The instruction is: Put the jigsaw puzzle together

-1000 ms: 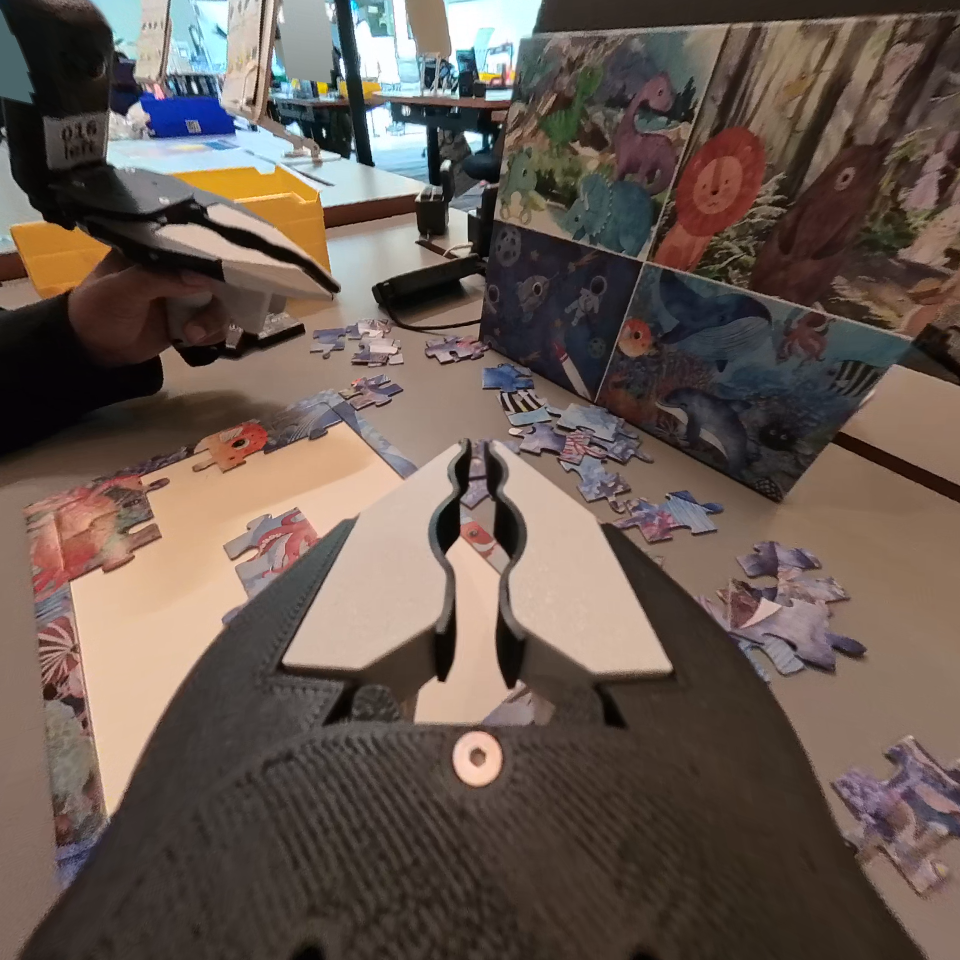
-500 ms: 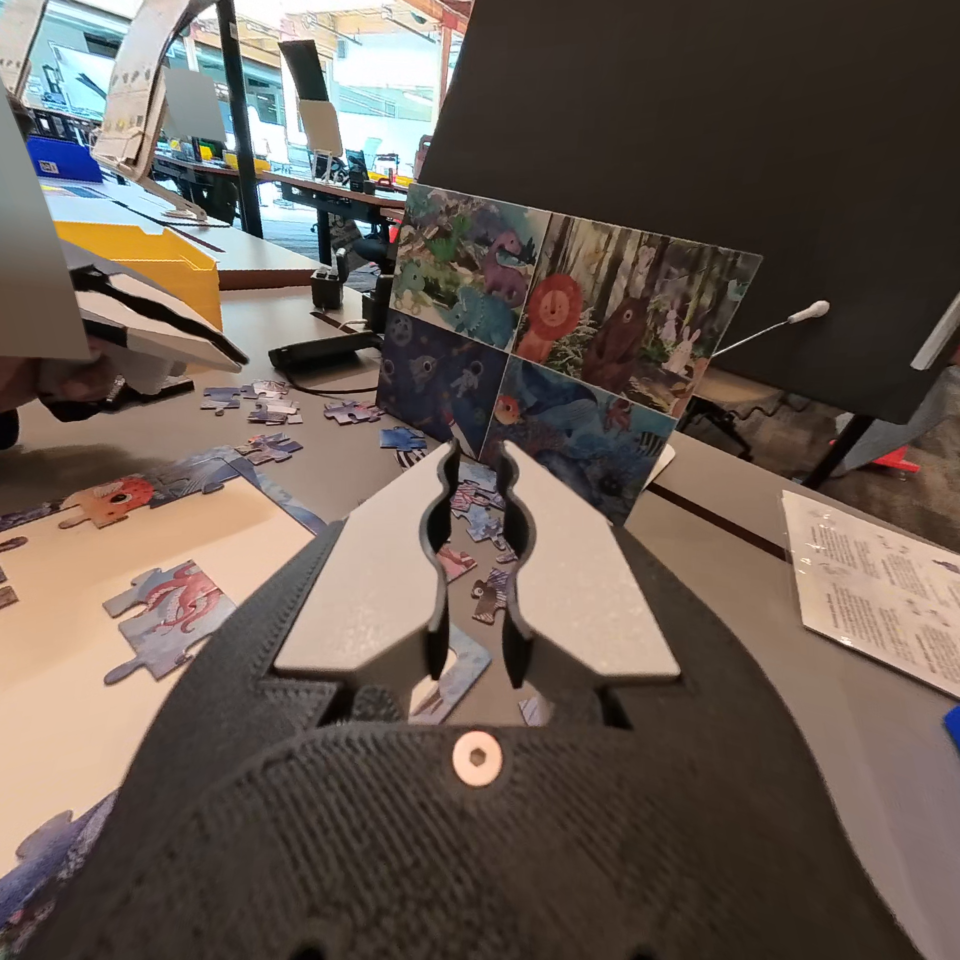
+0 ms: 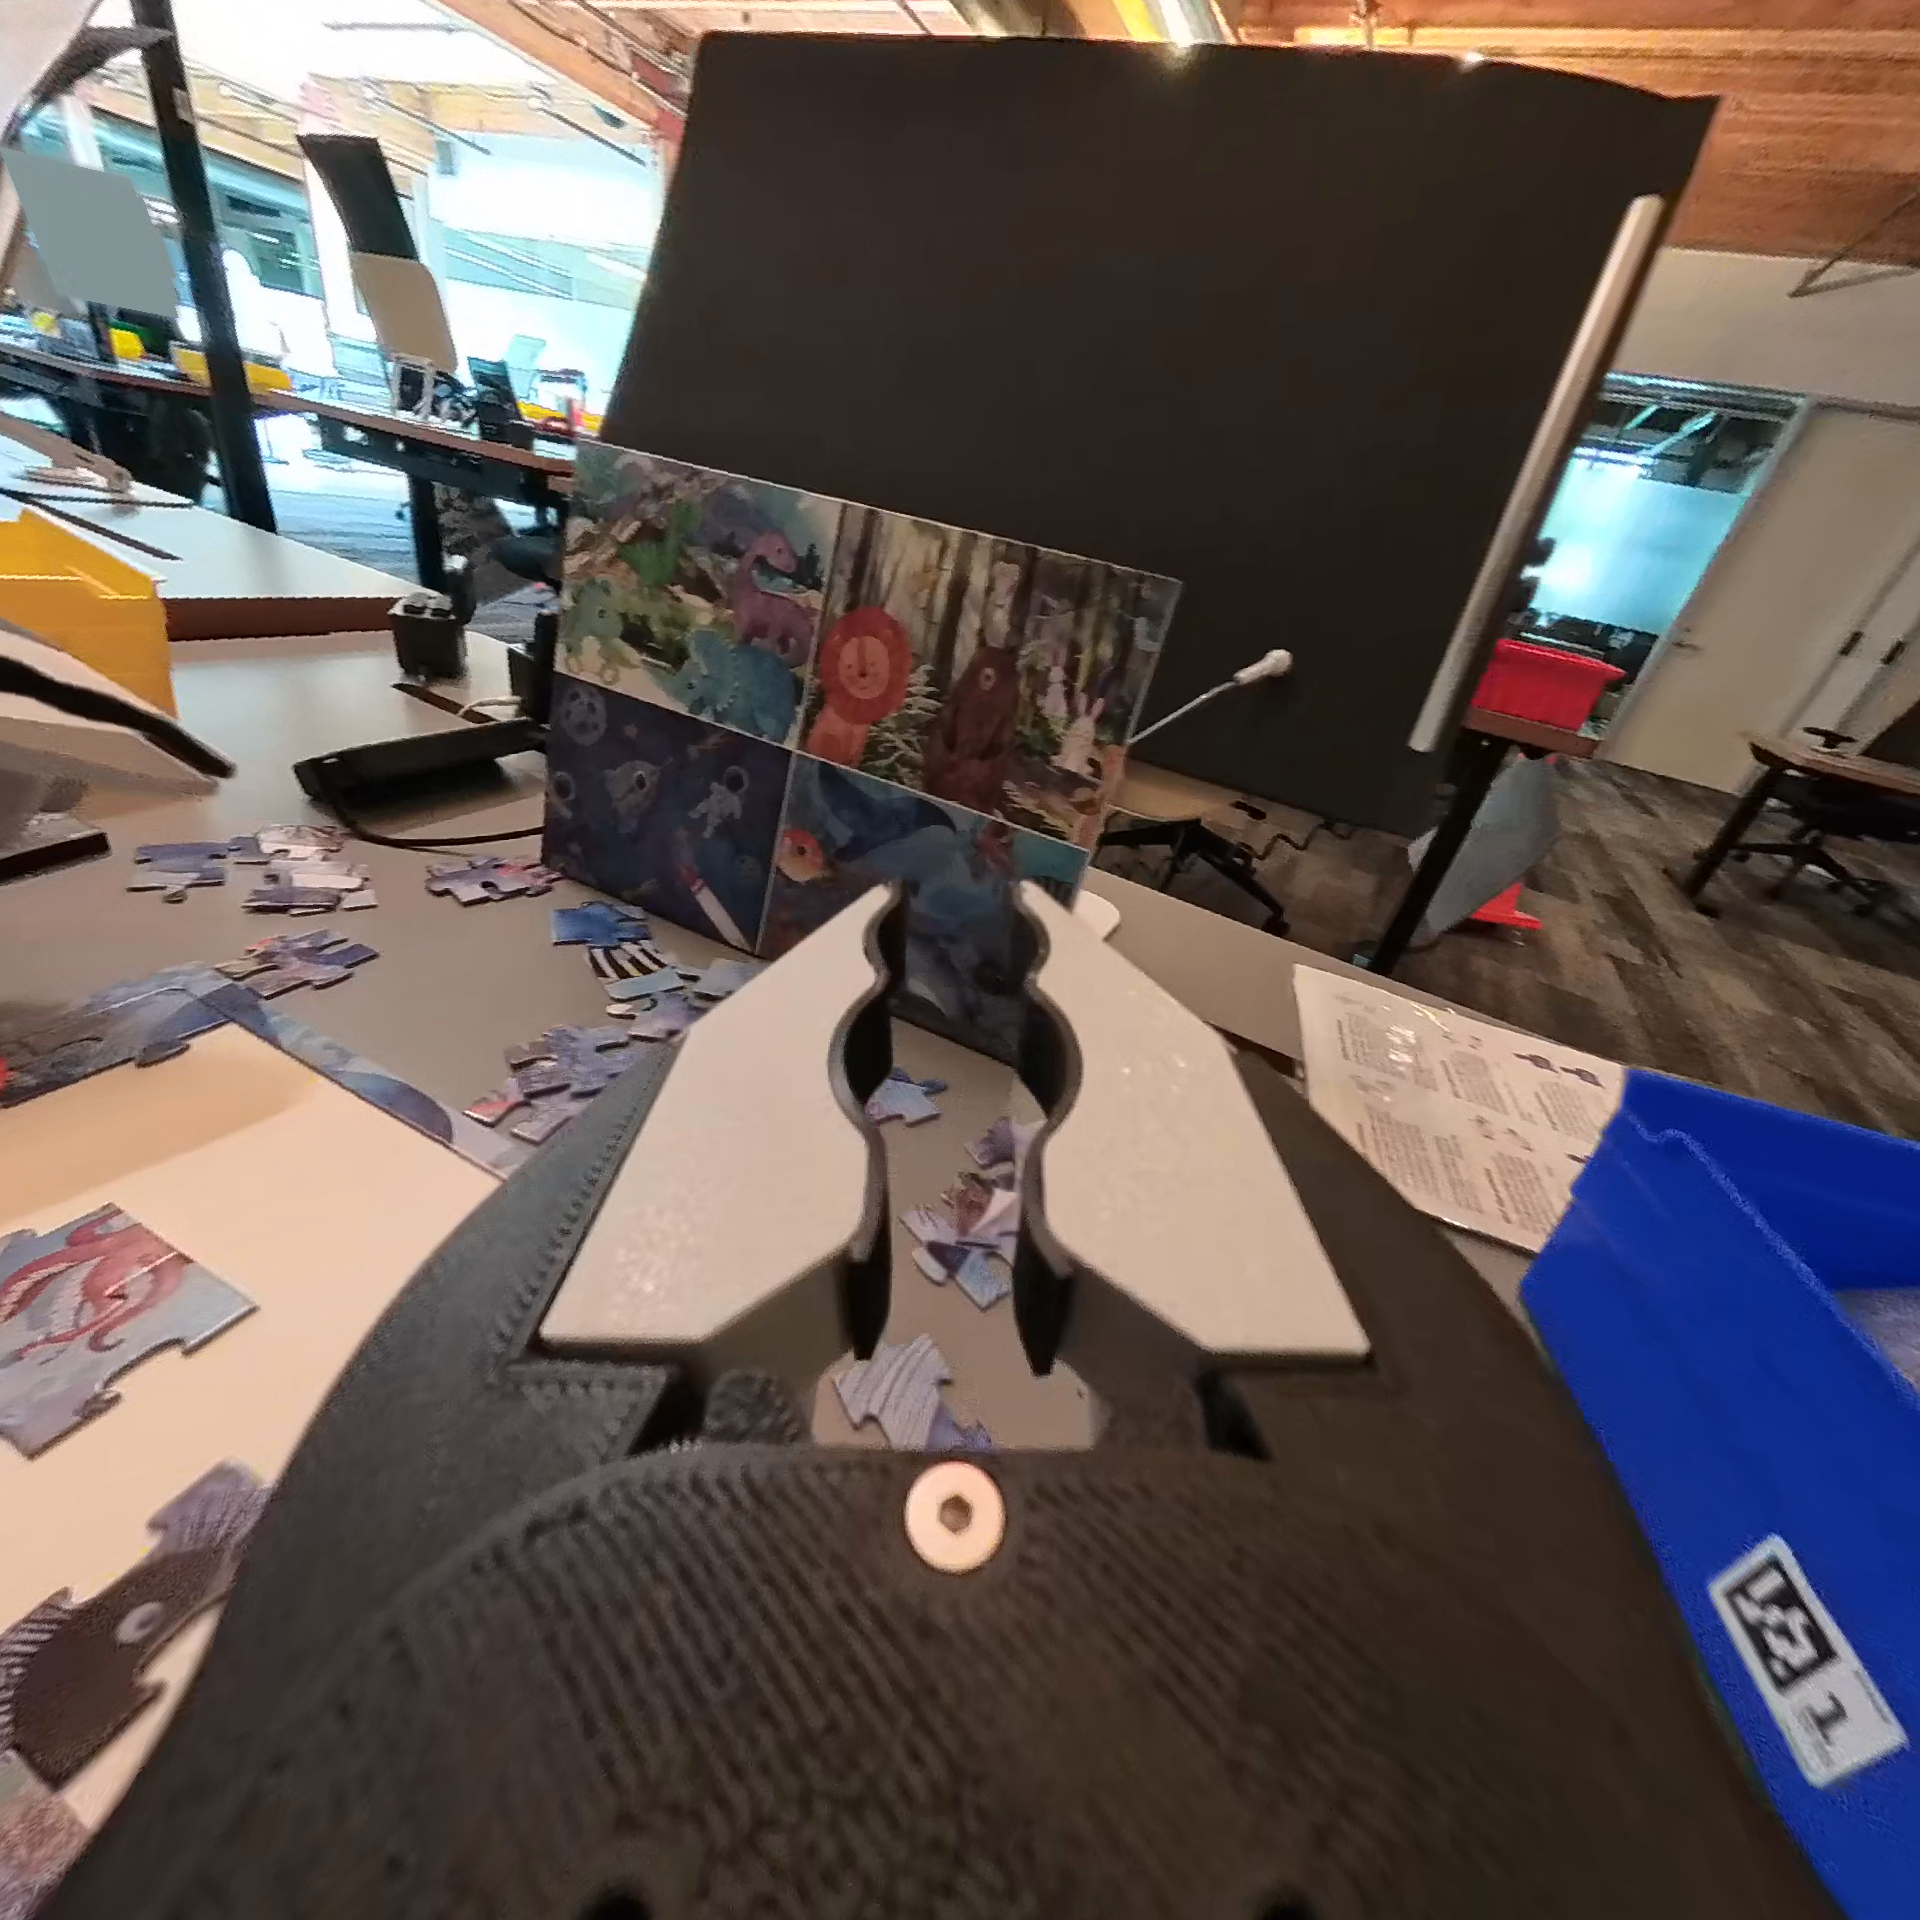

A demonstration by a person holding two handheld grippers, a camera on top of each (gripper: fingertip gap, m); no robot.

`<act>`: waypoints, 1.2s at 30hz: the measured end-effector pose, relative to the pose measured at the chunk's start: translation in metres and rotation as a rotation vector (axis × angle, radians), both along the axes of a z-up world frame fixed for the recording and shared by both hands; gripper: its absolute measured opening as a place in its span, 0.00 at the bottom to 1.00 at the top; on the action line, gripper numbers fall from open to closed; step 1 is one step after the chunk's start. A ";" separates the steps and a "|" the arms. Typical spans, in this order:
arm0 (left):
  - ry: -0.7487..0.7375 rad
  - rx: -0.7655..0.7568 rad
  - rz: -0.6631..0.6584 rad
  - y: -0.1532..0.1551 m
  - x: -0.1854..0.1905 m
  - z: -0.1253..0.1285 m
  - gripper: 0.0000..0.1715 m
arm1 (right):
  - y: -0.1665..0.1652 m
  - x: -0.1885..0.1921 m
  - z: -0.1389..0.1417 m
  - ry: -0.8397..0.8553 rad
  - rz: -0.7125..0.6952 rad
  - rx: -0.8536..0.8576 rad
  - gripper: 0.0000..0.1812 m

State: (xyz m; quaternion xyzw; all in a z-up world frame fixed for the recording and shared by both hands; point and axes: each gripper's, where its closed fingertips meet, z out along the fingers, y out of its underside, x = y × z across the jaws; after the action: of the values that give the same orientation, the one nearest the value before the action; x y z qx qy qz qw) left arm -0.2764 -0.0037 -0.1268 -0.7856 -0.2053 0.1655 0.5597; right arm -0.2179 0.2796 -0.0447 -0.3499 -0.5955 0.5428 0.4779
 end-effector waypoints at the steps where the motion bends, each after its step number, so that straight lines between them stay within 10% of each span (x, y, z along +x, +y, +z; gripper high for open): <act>1: 0.003 0.004 0.002 -0.001 0.000 0.001 0.04 | 0.005 0.000 0.000 0.001 -0.011 -0.008 0.09; 9: 0.014 0.060 0.049 -0.012 -0.007 0.016 0.04 | 0.027 -0.001 0.000 -0.010 -0.036 -0.094 0.13; 16: 0.184 0.121 0.429 -0.089 -0.052 0.054 0.34 | 0.016 -0.008 -0.011 -0.044 -0.013 -0.110 0.21; 36: -0.052 0.241 0.447 -0.113 -0.068 0.030 0.35 | -0.032 -0.017 -0.043 -0.158 0.110 -0.064 0.23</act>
State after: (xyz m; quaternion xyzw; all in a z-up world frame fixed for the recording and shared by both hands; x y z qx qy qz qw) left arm -0.3449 -0.1171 -0.0965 -0.6524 -0.4063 0.2391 0.5934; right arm -0.2345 0.2476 -0.0876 -0.3734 -0.6319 0.5577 0.3877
